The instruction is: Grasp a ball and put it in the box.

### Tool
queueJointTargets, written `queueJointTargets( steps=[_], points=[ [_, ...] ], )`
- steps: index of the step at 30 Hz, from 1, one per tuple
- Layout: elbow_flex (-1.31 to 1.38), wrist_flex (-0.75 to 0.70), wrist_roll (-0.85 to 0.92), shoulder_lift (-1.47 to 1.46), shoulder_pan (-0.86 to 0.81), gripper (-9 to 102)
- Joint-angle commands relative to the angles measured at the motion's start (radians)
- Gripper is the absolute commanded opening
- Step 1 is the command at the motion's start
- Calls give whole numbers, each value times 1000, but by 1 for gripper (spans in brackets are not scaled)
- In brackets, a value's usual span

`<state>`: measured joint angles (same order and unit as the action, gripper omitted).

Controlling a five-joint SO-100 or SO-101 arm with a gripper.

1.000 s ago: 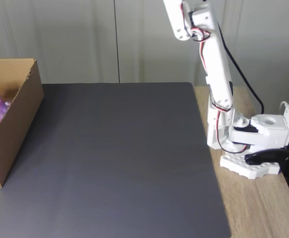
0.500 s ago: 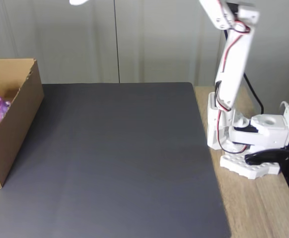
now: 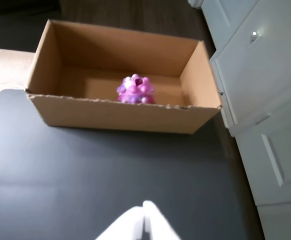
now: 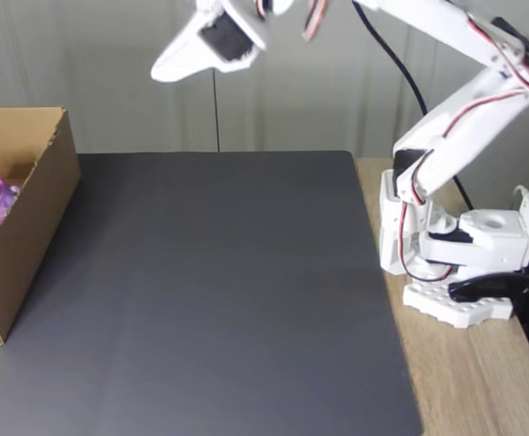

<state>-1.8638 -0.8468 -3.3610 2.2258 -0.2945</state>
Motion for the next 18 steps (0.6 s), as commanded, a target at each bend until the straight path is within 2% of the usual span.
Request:
queueJointTargets(
  steps=[1, 18],
  points=[
    [-103, 83, 6, 87, 12, 0],
    [-669, 285, 55, 454, -14, 0]
  ],
)
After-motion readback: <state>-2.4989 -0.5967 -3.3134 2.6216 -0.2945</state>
